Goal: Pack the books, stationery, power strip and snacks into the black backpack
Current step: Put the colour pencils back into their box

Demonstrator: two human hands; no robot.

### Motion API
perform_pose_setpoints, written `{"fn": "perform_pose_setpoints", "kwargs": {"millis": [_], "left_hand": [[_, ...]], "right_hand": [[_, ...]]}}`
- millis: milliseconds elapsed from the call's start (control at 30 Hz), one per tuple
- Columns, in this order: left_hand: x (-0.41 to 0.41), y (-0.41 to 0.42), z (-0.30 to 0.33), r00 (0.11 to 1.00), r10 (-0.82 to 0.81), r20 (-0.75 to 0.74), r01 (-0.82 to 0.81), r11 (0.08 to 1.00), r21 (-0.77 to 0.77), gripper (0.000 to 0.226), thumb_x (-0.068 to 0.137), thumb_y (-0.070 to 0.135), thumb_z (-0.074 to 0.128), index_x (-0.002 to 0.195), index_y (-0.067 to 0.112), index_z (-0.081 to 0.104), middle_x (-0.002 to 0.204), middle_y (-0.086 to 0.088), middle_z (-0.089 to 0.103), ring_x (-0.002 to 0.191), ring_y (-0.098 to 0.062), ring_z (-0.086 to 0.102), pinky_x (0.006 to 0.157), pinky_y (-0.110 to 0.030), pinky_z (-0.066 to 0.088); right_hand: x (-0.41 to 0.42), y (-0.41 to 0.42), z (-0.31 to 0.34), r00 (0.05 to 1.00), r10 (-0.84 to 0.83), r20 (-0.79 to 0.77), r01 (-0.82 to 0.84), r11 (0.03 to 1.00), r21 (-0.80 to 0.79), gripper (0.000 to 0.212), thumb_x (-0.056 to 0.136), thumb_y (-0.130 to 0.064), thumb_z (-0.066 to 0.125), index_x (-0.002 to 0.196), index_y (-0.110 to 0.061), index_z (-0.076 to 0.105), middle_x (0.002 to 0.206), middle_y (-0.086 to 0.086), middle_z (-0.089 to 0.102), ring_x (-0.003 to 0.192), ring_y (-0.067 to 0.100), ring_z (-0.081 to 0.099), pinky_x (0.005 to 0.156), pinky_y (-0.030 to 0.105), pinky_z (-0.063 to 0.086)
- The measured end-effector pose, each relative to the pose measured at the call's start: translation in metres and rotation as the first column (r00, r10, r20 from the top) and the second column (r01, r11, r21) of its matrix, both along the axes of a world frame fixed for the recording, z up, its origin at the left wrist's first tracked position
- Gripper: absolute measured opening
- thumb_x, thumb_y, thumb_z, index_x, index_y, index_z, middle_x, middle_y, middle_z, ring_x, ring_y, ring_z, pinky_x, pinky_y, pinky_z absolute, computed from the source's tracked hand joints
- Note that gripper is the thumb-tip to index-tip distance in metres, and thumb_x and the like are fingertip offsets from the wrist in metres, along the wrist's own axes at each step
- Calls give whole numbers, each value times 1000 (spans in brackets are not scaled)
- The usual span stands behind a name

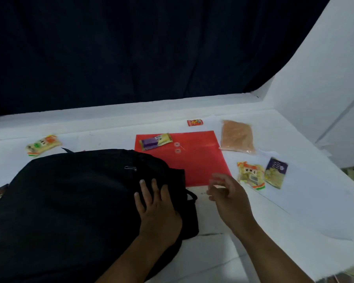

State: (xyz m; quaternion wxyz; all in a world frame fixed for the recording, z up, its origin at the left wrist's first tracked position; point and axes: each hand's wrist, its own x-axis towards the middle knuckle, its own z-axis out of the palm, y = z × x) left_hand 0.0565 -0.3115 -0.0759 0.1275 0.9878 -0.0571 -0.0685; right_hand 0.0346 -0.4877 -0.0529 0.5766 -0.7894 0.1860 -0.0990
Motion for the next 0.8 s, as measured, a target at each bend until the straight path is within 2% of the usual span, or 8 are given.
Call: {"fn": "perform_pose_setpoints", "kwargs": {"millis": [67, 167, 233, 300, 367, 500, 667, 800], "left_hand": [[2, -14, -6, 999, 47, 20, -46, 999, -26, 72, 94, 22, 41, 156, 15, 6, 166, -15, -13, 150, -34, -24, 115, -54, -22], [4, -20, -21, 992, 77, 98, -68, 993, -92, 72, 81, 22, 42, 151, 8, 33, 163, -23, 17, 154, -35, 8, 120, -52, -14], [3, -19, -31, 992, 21, 122, -21, 1000, 0, 72, 74, 29, 44, 141, 3, 49, 154, -26, 37, 147, -39, 29, 119, -54, -4], [2, -20, -36, 991, 11, 130, -19, 998, 56, 71, 73, 33, 43, 137, 3, 53, 150, -26, 42, 144, -39, 35, 119, -54, -5], [1, -21, -34, 985, 29, 169, -36, 999, 35, 70, 75, 35, 36, 136, 4, 53, 150, -26, 42, 144, -38, 33, 119, -51, -9], [-2, -21, -33, 975, 59, 214, -57, 998, -15, 67, 78, 35, 32, 135, 7, 52, 152, -22, 41, 147, -35, 30, 120, -50, -9], [-3, -23, -37, 958, 91, 271, -84, 996, -37, 62, 80, 36, 34, 133, 10, 55, 151, -18, 45, 145, -32, 35, 121, -57, 5], [-2, -24, -37, 950, 119, 287, -111, 993, -45, 62, 79, 37, 36, 132, 12, 57, 150, -15, 46, 144, -30, 36, 122, -56, 7]], "right_hand": [[0, -26, -12, 1000, 1, 12, 2, 964, -265, 35, 89, -17, 68, 118, -33, 58, 119, -12, 63, 102, 1, 61, 87, 20, 49], [6, -68, -32, 1000, 7, -3, -8, 815, -579, 56, 83, -21, 74, 133, -26, 50, 142, -1, 46, 134, 22, 42, 106, 41, 42], [13, -91, -42, 997, -25, -75, -32, 737, -676, 73, 82, -30, 76, 145, -25, 39, 158, 7, 27, 148, 31, 20, 116, 51, 30], [20, -109, -53, 983, -37, -179, -104, 692, -715, 83, 87, -42, 69, 154, -26, 22, 165, 8, 5, 152, 33, -1, 120, 50, 15], [23, -120, -66, 965, 2, -264, -200, 656, -727, 82, 94, -50, 54, 157, -24, 8, 166, 9, -3, 152, 33, -9, 122, 48, 6], [16, -119, -87, 979, 121, -164, -204, 558, -804, 59, 102, -45, 28, 155, -20, 25, 164, 10, 15, 153, 32, 5, 123, 50, 10], [16, -121, -88, 976, 219, -14, -160, 665, -730, 46, 98, -12, 52, 143, -16, 48, 153, 6, 41, 147, 29, 26, 120, 50, 26], [7, -124, -83, 969, 175, 172, -35, 793, -608, 28, 98, -8, 51, 122, -13, 63, 122, 2, 63, 120, 21, 52, 102, 43, 48]]}}
